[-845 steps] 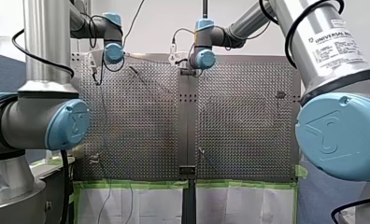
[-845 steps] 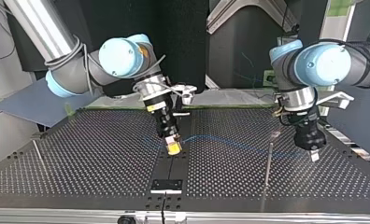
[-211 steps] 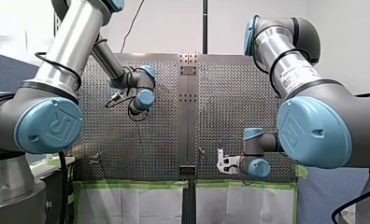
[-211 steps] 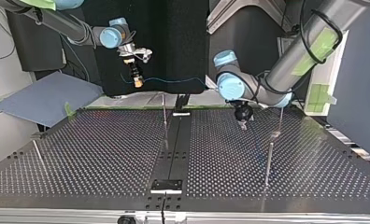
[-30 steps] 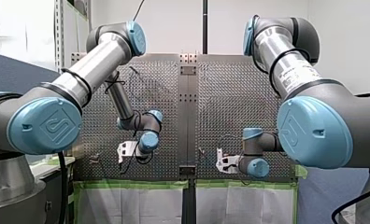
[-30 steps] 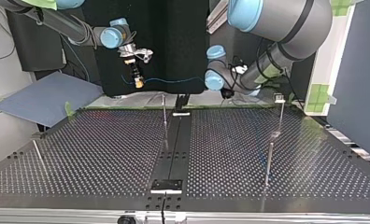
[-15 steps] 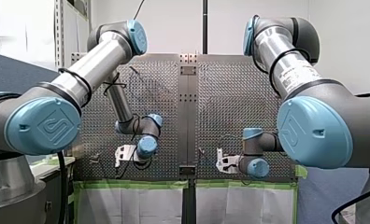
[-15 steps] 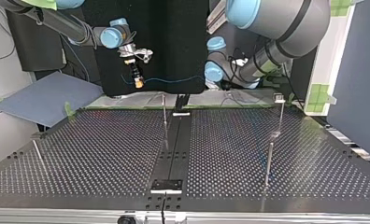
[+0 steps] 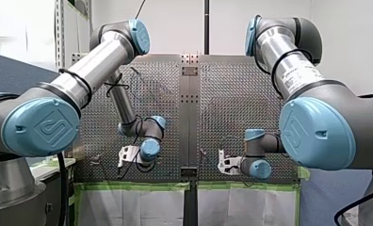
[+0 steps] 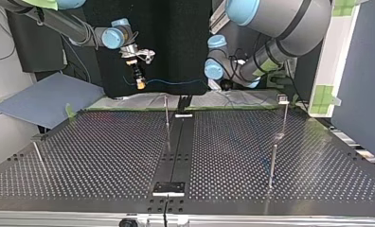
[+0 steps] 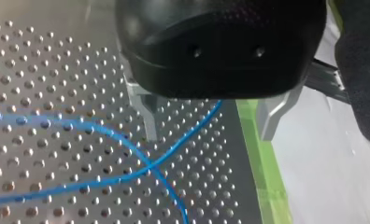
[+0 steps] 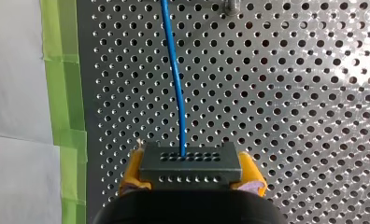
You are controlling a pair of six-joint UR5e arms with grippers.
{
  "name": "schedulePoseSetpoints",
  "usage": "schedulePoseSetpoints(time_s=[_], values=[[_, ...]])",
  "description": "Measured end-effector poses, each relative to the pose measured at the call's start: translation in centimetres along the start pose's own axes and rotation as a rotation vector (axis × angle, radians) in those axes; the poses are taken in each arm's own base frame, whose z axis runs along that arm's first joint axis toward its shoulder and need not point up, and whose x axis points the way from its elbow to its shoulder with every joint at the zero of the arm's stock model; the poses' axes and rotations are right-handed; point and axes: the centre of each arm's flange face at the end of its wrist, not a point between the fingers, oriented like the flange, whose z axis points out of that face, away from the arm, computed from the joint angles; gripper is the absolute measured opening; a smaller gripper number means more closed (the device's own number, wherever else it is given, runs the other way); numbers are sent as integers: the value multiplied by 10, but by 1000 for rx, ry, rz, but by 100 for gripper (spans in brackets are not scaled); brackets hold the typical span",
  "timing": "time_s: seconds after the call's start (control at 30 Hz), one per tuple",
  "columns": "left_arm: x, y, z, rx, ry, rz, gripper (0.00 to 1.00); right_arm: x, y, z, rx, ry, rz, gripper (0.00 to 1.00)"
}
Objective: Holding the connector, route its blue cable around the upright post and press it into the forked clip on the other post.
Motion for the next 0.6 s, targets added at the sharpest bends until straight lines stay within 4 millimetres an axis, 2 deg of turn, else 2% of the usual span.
schedulePoseSetpoints(time_s=[0.6], values=[[5,-21,-5,117,-16,166,100,0,-3,0,5,-4,-1,0]])
